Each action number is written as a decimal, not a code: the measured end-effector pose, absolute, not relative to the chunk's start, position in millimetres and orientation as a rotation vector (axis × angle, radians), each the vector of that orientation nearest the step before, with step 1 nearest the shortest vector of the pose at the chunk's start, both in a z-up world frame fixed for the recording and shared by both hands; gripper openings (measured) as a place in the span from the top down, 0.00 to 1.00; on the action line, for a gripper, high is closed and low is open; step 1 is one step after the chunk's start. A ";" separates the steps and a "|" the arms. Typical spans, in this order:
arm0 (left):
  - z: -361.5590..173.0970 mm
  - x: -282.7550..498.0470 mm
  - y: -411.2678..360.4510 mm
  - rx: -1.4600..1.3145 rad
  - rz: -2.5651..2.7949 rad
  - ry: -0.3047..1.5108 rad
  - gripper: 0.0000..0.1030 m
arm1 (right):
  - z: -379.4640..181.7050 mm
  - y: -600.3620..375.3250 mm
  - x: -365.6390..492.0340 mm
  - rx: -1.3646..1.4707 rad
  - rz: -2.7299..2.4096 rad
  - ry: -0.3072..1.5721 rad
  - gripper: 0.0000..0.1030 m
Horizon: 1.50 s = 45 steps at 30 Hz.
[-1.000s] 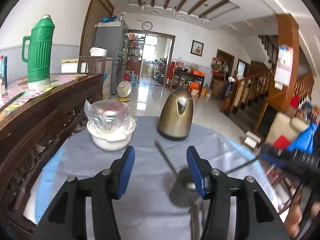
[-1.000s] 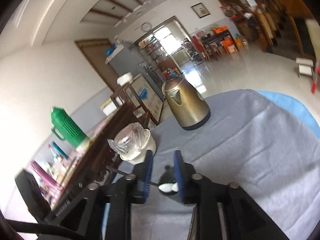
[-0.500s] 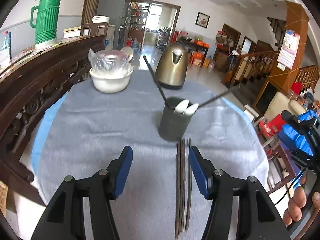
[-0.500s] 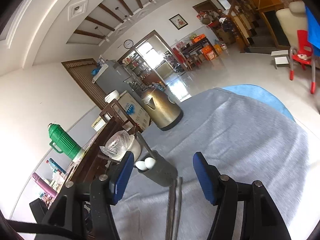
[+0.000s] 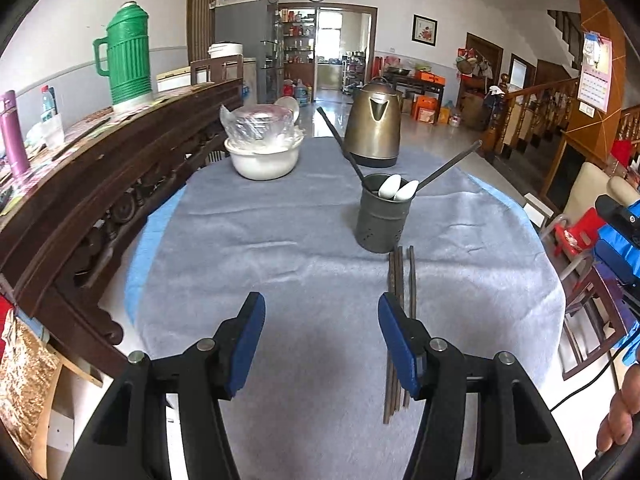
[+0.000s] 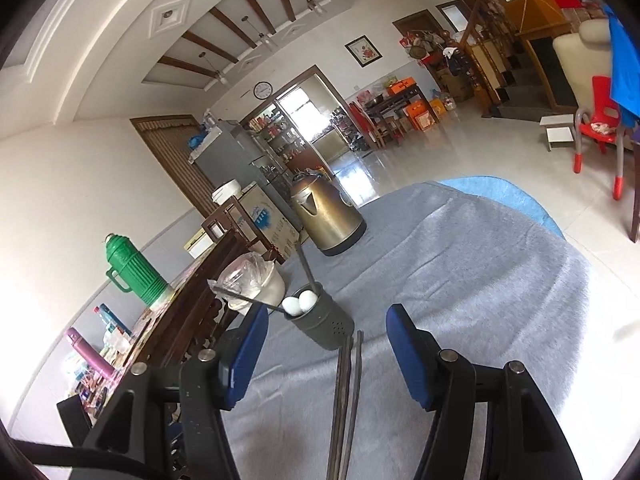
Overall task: Organize utensils
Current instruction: 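Move both tools back over the remaining dark chopsticks on the cloth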
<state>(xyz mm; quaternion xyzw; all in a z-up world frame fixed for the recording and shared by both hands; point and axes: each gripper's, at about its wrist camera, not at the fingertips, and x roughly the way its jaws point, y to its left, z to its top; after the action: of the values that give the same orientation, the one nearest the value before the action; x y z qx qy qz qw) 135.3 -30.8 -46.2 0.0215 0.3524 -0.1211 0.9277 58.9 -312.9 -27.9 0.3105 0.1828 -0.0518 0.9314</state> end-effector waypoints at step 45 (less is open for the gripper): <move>-23.1 92.2 3.6 0.157 -0.102 0.574 0.40 | -48.1 -241.2 52.0 0.504 0.032 0.523 0.38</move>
<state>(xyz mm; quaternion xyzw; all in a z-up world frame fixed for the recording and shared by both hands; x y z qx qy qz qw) 92.2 3.6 -23.1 0.0772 0.2828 -0.0504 0.9547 52.0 -241.2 -48.1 0.2463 0.2559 0.0156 0.9347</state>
